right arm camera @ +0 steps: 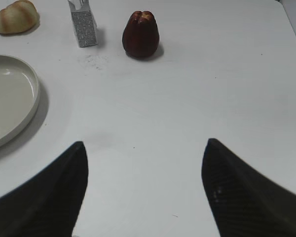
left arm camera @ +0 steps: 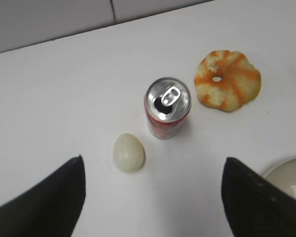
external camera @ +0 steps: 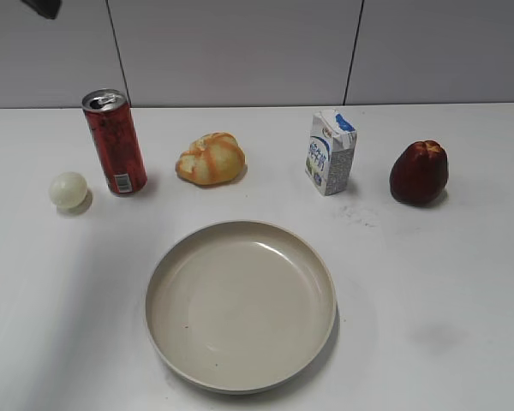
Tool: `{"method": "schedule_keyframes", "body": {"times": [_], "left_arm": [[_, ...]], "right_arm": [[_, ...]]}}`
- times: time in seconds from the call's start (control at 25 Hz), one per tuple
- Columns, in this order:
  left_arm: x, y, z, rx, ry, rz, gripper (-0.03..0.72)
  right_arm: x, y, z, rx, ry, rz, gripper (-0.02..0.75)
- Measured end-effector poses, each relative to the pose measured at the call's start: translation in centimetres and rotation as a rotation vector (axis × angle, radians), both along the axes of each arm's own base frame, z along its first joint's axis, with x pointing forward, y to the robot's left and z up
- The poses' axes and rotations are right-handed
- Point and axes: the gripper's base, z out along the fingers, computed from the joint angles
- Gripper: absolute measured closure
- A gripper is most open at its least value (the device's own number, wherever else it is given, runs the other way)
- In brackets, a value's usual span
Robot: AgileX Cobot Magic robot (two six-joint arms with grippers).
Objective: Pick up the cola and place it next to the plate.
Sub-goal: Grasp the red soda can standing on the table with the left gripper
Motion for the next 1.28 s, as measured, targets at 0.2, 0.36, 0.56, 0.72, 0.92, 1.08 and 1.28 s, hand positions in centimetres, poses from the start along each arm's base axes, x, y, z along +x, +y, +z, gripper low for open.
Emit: {"method": "schedule_keyframes", "body": {"times": [0.2,0.36,0.56,0.72,0.92,1.08,1.28], "left_arm": [[4.4,-4.5,-1.9,0.052,0.047,-0.088,0.027],[7.3,-5.9,-5.5,0.111,0.115,-0.096,0.027],[9.3,-5.3,-8.7,0.161,0.169,-0.067,0.027],[10.5,-4.0,-10.4,0.145,0.205,-0.021,0.027],[11.3,-4.0,-12.2,0.08,0.253,-0.001,0.027],[11.5,-4.6,-12.5,0.046,0.24,-0.007,0.027],[11.7,-4.5,-11.8,0.064,0.221,-0.009,0.029]], "right_arm": [[0.0,0.0,0.0,0.0,0.0,0.0,0.163],[0.0,0.0,0.0,0.0,0.0,0.0,0.163],[0.0,0.0,0.0,0.0,0.0,0.0,0.163],[0.0,0.0,0.0,0.0,0.0,0.0,0.163],[0.0,0.0,0.0,0.0,0.0,0.0,0.163],[0.0,0.0,0.0,0.0,0.0,0.0,0.163],[0.0,0.0,0.0,0.0,0.0,0.0,0.163]]}}
